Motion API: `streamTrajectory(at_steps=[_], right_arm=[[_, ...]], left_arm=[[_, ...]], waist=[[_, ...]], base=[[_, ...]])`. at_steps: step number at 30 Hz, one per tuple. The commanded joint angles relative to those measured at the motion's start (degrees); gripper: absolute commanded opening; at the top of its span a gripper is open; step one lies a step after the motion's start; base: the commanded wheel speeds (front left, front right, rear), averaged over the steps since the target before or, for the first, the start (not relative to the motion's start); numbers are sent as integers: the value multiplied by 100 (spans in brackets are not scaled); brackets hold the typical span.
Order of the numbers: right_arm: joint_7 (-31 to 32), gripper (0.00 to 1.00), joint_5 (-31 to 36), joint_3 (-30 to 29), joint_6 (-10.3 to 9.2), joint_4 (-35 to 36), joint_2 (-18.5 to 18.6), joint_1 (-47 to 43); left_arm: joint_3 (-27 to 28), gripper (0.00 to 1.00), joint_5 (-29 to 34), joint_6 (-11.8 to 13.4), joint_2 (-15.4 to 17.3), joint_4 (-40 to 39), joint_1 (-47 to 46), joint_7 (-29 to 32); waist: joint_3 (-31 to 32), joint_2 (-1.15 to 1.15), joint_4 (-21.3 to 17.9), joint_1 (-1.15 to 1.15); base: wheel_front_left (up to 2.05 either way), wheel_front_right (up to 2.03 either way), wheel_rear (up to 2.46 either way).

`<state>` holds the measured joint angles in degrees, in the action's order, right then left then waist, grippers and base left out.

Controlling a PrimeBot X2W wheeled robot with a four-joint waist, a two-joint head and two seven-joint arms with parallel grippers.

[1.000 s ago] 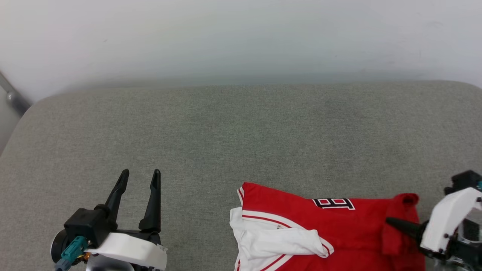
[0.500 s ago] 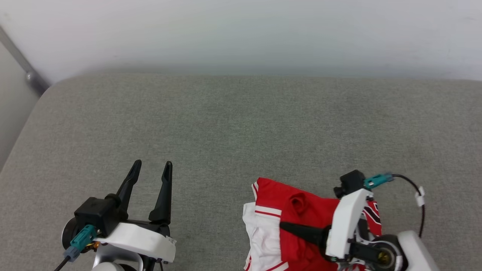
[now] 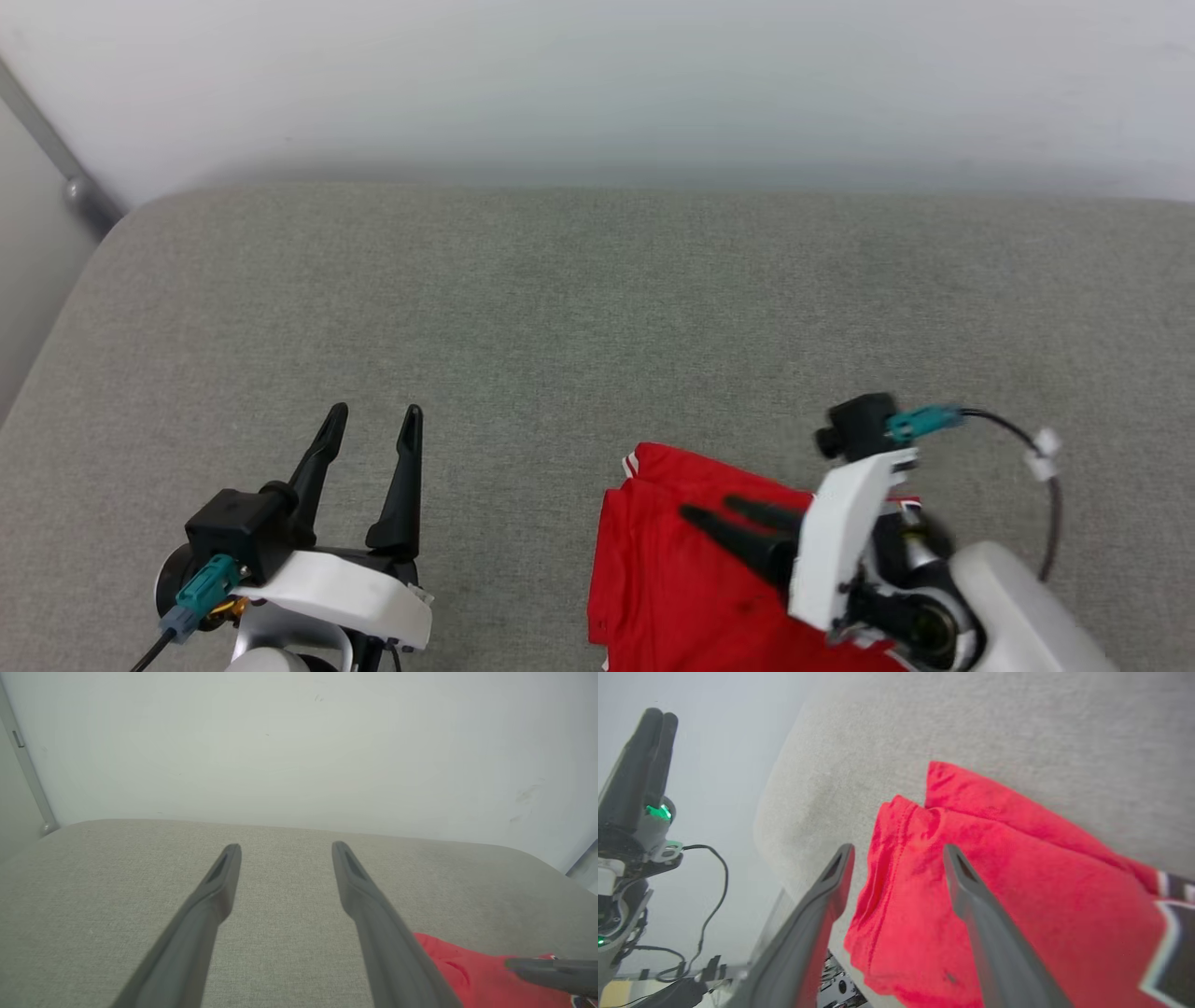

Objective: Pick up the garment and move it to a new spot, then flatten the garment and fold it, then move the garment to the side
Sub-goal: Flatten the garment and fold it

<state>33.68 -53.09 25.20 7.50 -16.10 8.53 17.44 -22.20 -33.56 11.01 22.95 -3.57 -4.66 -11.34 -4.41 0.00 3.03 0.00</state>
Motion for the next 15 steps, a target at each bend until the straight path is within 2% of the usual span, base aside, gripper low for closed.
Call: streamTrajectory(at_steps=[1, 2, 3, 4, 5, 6, 8, 12, 15], right_arm=[[-374, 100, 358, -28, -2, 109, 315, 51], [-374, 100, 358, -28, -2, 109, 315, 51], [-799, 100, 983, -145, -2, 118, 627, 30], [-1007, 100, 1308, -280, -2, 70, 727, -15], [-1187, 100, 1623, -436, -2, 31, 787, -71], [-1187, 100, 1623, -436, -2, 31, 787, -71], [-1508, 100, 2231, -810, -2, 4, 884, -178], [-2042, 100, 3266, -1787, -3, 181, 900, -492], [-2453, 100, 3881, -2436, -2, 596, 702, -810]], left_arm=[[11, 100, -31, -14, -10, 41, 29, -52], [11, 100, -31, -14, -10, 41, 29, -52], [19, 100, -36, -2, -12, 70, 70, -59], [29, 100, -46, 10, -12, 85, 87, -64], [38, 100, -61, 20, -13, 95, 103, -77], [38, 100, -61, 20, -13, 95, 103, -77], [65, 100, -87, 32, -6, 122, 159, -98], [113, 100, -131, 56, -5, 182, 258, -147], [169, 100, -146, 79, 16, 233, 337, -172]], waist=[[62, 0, -62, 0], [62, 0, -62, 0], [118, 0, -117, 0], [146, 0, -148, 0], [174, 0, -175, 0], [174, 0, -175, 0], [234, 0, -232, 0], [341, 0, -314, 0], [391, 0, -355, 0]], base=[[0, 0, 0], [0, 0, 0], [0, 0, 0], [0, 0, 0], [0, 0, 0], [0, 0, 0], [0, 0, 0], [0, 0, 0], [0, 0, 0]])
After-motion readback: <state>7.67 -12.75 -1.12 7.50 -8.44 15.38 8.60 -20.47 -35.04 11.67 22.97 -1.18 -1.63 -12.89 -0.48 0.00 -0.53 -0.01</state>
